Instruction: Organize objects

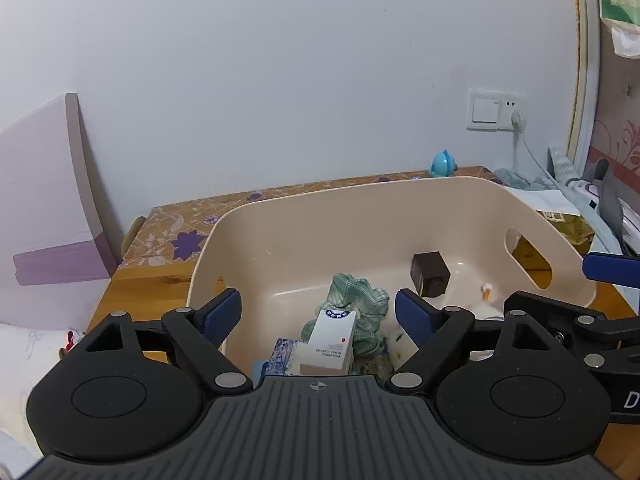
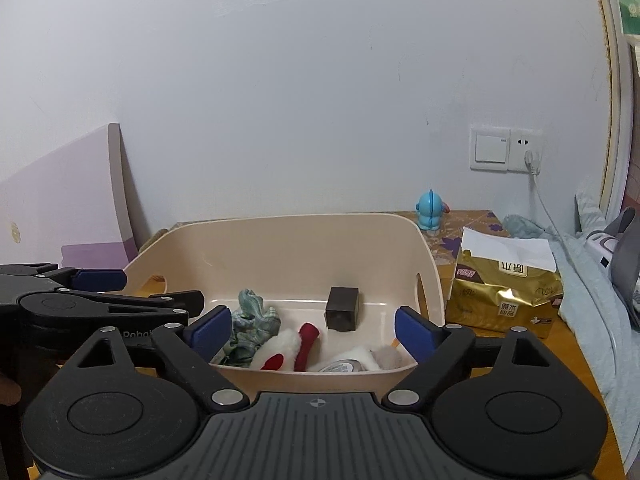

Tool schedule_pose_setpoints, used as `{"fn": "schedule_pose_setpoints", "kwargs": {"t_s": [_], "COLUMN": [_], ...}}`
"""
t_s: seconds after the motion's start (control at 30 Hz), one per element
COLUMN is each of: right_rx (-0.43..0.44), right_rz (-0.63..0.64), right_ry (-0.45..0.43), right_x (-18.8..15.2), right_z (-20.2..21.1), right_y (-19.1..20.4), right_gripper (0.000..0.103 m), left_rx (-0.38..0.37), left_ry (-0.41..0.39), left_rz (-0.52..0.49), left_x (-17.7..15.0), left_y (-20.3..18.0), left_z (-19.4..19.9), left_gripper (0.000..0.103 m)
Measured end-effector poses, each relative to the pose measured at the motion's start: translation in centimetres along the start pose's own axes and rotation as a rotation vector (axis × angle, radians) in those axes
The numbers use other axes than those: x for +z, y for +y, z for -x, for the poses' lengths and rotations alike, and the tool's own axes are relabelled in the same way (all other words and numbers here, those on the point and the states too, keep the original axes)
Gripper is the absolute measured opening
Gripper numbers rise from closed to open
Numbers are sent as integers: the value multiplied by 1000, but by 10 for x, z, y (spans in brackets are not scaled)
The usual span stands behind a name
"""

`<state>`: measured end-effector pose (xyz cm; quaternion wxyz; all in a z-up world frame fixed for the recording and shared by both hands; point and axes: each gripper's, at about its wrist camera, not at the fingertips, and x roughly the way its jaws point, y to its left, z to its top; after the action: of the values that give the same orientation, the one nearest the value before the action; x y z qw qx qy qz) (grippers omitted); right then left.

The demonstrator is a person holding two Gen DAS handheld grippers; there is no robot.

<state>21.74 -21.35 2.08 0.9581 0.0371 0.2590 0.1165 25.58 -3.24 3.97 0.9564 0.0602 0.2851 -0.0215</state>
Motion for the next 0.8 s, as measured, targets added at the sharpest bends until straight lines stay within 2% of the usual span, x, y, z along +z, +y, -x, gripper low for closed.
{"fn": "schedule_pose_setpoints", "kwargs": {"t_s": [0.8], "right_rx": [-5], "right_rz": [-15], "right_ry": [6], "right_x": [-20], "right_z": [57], "right_y": [0], "right_gripper": [98], "left_rx": [26], "left_ry": [-40], "left_rz": [37], "left_x": [-28], "left_y": [3], "left_z": [68], "left_gripper": [89]}}
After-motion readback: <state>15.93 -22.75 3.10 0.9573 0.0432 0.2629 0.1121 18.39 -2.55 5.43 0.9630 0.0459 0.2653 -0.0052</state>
